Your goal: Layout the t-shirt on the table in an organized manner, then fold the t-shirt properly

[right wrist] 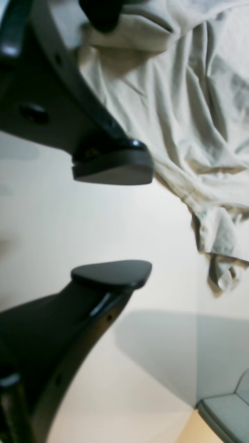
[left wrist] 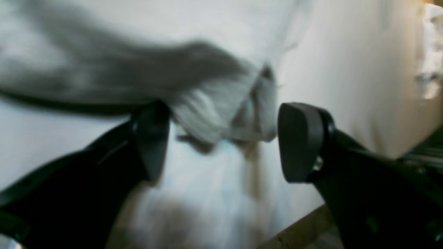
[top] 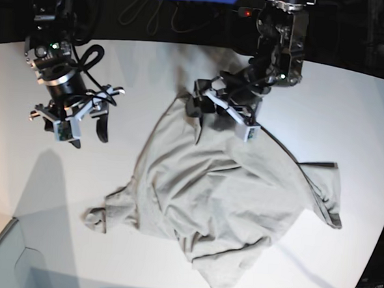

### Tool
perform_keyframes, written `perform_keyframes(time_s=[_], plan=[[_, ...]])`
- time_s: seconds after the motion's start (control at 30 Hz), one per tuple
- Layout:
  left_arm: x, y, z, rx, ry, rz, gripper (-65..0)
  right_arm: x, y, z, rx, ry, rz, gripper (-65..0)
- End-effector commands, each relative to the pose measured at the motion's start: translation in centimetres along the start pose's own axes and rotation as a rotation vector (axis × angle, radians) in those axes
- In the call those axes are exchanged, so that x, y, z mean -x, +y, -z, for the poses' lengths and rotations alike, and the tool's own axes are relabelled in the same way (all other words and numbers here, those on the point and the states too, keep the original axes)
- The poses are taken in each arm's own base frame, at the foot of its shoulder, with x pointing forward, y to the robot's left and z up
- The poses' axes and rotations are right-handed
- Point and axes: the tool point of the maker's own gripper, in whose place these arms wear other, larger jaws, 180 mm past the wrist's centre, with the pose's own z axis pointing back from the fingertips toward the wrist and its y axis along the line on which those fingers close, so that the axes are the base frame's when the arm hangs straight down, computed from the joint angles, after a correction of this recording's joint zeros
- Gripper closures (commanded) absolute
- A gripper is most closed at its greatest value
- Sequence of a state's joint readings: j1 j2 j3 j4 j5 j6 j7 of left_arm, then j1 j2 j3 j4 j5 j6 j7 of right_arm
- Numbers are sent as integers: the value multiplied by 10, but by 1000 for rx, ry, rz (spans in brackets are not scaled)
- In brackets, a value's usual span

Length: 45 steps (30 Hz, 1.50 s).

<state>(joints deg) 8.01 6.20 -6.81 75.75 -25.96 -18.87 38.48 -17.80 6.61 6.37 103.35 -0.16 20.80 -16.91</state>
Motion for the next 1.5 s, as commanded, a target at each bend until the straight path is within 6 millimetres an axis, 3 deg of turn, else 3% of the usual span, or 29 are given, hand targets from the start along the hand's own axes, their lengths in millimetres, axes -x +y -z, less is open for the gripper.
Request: perform_keyframes(time_s=[0.0,0.03,0.1,0.2,0.23,0.3,0.4,0.53,0.67,0.77,0.9,1.07,1.37,1.47], plan=[[-6,-4,5,7,-1,12,-462,-12,0,-1,-15,-42,-15,-346],[-4,-3,7,7,6,10,-429,-11,1,-1,-16,-40,-14,-346],[-5,-2,8,5,5,2,-302,-10,1,-1,-16,-39,-14,-346],[-15,9,3,-21,-42,-22,-19,-10,1,-1,-16,-39,-14,-346],[-16,16,1,-36,-45,-33,0,-10,1,-1,-16,-39,-14,-346],[-23,33,-9,-70,-56,-36,-22,-10,1,-1,-16,-39,-14,-346],[-45,55,-33,-123,-101,-17,0,-13,0,0,-14,-46,-15,-346],[-80,101,-90,-258,-198,-6,0,-20,6,4,-31,-63,-18,-348],[-114,144,-148,-395,-308,-9,0,-16,31,24,-108,-47,-15,-348],[-123,161,-171,-450,-334,-6,0,-1,54,46,-178,0,-11,-355],[-128,174,-186,-487,-352,-6,0,17,87,68,-273,63,-28,-393],[-127,186,-198,-521,-373,-42,0,36,119,83,-346,127,-24,-397],[-129,188,-205,-532,-390,-43,0,68,117,108,-341,236,19,-390],[-131,189,-205,-533,-395,-41,0,83,117,111,-346,282,23,-327]])
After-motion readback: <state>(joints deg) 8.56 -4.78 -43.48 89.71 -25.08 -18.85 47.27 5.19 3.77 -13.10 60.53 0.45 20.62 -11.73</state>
